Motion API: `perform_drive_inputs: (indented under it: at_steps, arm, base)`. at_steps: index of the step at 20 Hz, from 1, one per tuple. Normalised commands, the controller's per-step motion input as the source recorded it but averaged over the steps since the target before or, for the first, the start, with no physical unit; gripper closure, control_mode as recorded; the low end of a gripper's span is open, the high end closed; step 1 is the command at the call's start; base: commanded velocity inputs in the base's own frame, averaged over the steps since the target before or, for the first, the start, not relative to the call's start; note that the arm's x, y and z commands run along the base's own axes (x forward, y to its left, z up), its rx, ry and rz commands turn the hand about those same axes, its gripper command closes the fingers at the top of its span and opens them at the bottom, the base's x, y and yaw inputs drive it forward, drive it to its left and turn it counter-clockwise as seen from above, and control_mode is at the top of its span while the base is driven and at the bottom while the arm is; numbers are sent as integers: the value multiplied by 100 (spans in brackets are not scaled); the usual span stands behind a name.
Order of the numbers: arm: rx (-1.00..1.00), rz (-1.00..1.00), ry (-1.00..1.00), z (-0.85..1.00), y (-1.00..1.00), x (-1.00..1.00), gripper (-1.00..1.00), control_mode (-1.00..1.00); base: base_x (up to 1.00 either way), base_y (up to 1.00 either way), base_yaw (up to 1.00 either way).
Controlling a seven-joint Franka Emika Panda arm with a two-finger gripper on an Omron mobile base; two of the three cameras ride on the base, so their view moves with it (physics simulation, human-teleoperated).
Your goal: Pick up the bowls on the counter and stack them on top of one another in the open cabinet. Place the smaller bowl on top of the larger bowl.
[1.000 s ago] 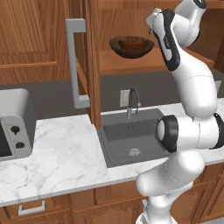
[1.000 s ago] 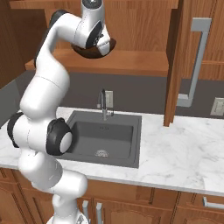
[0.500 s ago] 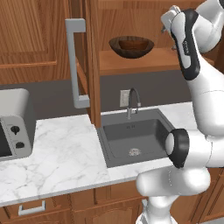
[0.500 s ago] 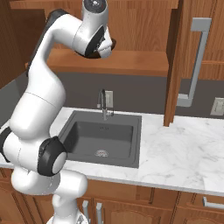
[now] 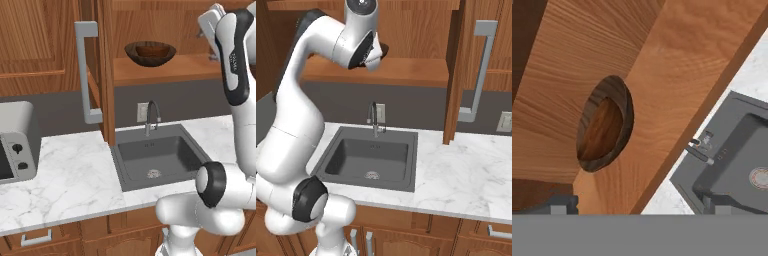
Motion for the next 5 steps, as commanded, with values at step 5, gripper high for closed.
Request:
perform_drive_inputs:
  at_steps: [5]
  arm:
    - [-3,0,0,-10,0,-62,-100,-100]
  base:
    - [0,0,0]
